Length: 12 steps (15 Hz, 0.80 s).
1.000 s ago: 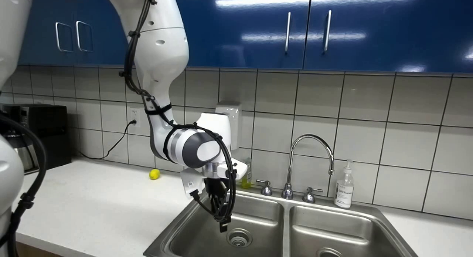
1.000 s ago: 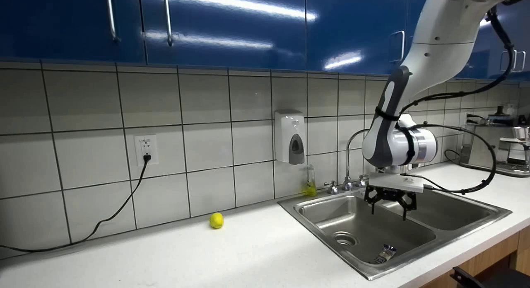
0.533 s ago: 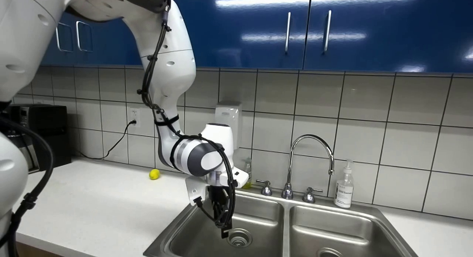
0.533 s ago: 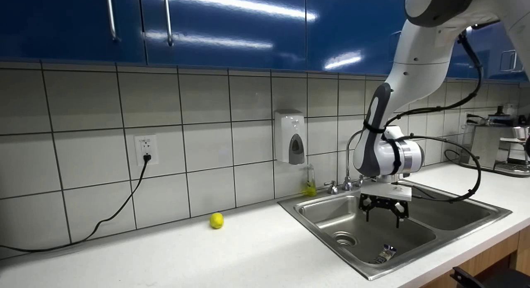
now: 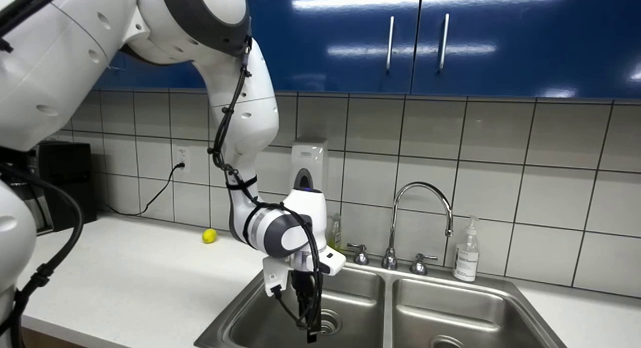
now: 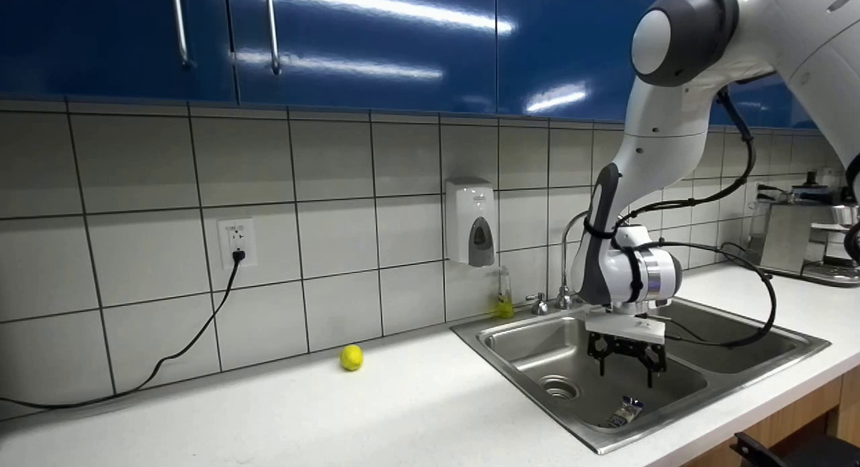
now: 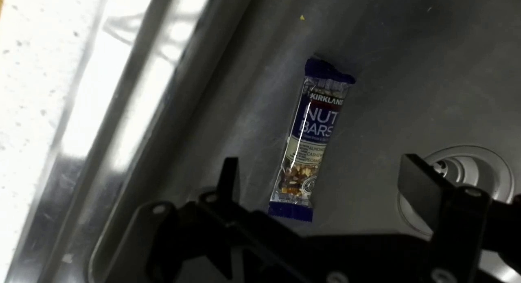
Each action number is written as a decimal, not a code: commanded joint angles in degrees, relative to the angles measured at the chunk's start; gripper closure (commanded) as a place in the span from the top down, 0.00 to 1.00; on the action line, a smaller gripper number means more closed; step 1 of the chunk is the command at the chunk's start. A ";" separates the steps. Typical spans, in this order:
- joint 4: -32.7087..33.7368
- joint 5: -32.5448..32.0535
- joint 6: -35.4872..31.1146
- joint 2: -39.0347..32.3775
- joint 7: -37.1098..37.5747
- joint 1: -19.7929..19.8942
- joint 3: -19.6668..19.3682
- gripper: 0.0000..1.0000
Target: Take the snack out of the sink on the left and put it on the left side of the countertop.
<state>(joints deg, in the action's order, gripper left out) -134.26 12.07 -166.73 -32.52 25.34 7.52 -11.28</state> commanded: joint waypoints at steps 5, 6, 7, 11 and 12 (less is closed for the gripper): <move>7.13 4.16 -0.18 -8.78 -1.94 2.82 1.37 1.00; 7.78 4.47 -0.36 -9.75 -1.96 3.01 1.56 1.00; 8.44 4.78 -0.35 -10.71 -1.96 3.24 1.72 1.00; 10.69 5.89 -0.44 -13.91 -1.94 3.65 2.17 1.00; 11.17 6.06 -0.49 -14.54 -2.08 3.85 2.40 1.00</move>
<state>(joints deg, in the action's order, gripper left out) -125.42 16.37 -166.73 -44.89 25.34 9.43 -10.56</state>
